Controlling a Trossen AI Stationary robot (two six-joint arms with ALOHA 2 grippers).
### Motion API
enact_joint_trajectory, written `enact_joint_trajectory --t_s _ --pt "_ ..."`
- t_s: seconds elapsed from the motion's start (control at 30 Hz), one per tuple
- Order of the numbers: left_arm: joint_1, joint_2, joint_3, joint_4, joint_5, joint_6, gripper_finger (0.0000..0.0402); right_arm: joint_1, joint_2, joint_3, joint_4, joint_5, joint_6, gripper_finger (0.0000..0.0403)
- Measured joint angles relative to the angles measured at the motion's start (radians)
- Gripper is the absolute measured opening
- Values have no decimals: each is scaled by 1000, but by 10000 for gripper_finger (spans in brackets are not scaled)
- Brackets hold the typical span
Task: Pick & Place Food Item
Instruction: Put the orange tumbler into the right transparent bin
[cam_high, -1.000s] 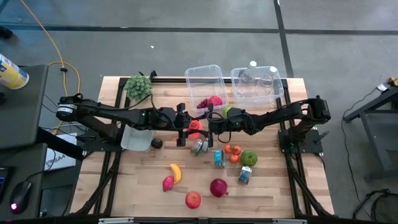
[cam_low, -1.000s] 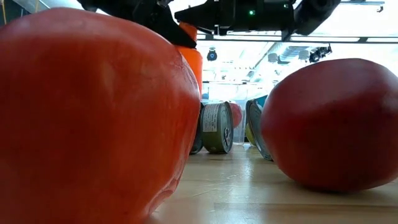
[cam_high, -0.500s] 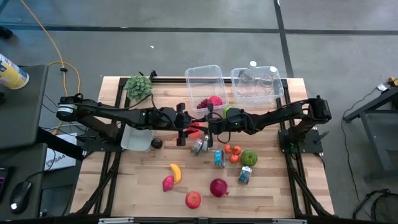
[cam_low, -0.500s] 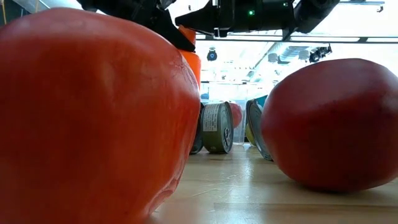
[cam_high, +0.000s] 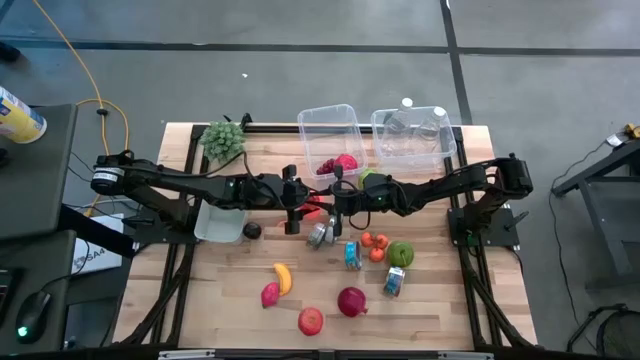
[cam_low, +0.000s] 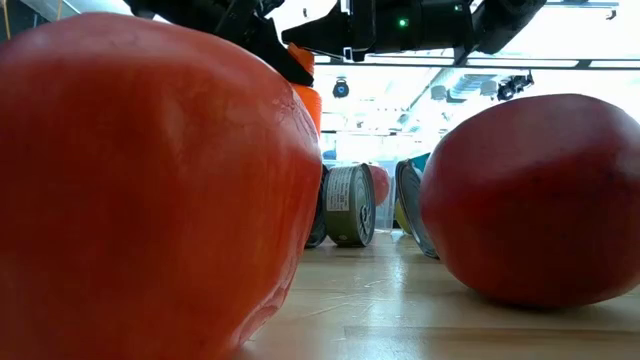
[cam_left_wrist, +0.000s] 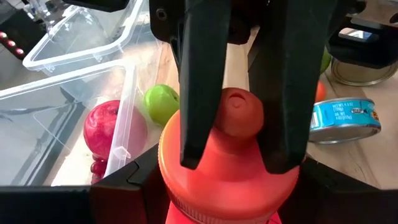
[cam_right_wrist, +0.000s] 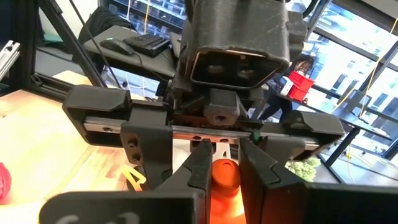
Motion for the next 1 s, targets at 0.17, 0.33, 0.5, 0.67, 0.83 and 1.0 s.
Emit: enact_joint_trajectory --t_s 0.17,0.33,0.5,0.67,0.83,1.0 --pt "-9 0 1 4 -12 31 230 0 1 -1 -3 4 -1 28" --pt "-11 0 1 5 -39 36 260 0 1 -2 -8 3 -10 28" --pt "-11 -3 2 4 -42 31 291 1 -9 -3 -20 8 -26 28" --pt "-13 -31 8 13 -44 10 314 11 -23 -9 -61 5 -43 28" --pt "-28 -94 5 -29 -50 18 327 44 -30 -3 -34 76 -96 28" --pt "-47 -170 6 -74 -113 -5 329 70 -43 -5 -40 130 -163 28"
